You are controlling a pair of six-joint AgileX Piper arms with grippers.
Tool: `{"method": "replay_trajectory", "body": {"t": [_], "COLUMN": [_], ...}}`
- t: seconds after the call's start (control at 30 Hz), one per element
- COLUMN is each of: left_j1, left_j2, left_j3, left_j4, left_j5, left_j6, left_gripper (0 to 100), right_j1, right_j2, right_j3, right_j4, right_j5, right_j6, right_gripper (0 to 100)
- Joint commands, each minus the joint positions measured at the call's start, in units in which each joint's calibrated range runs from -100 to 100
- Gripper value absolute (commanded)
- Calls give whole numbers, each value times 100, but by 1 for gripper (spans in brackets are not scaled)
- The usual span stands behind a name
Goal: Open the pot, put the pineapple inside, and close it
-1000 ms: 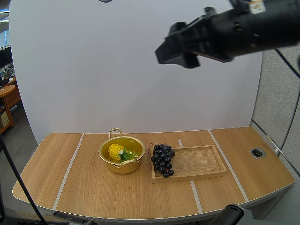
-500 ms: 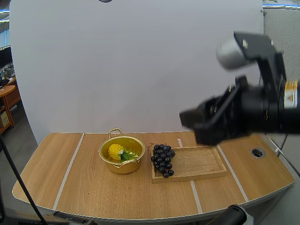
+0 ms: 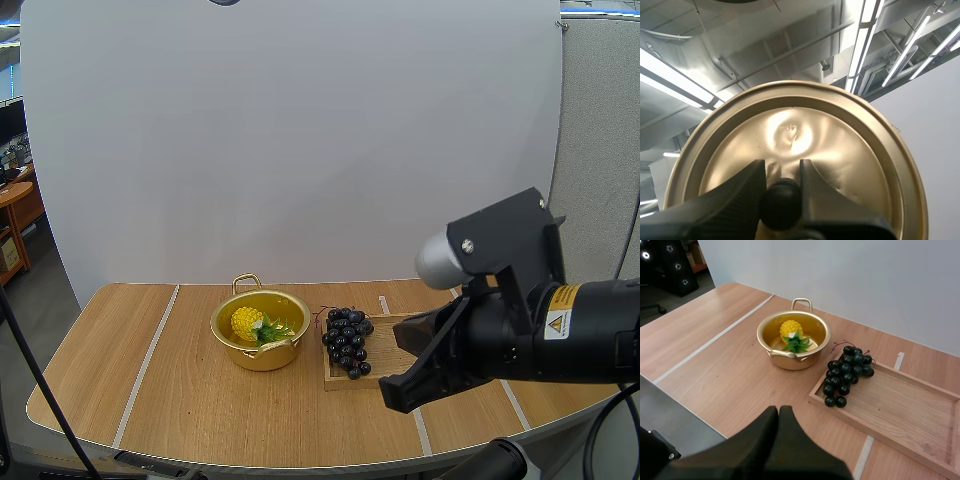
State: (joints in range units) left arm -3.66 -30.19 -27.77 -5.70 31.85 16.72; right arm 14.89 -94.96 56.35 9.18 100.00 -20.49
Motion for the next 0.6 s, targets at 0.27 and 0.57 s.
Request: {"method": "replay_trajectory", "body": {"t": [0.27,0.57], "left_j1": [-11,-11], "left_j2": [-34,-34], "left_j3": [-40,-40], "left_j4": [11,11], "left_j5": [-122,-122], "left_j6": [-59,-59], "left_gripper": [0,0], "right_j1": [-88,-88], "right_j2": [-42,-42], "right_j3": [622,619], "right_j4": [207,195], "right_j5": [-110,-953], "right_j6": [-112,-318], "right_gripper": [0,0]}}
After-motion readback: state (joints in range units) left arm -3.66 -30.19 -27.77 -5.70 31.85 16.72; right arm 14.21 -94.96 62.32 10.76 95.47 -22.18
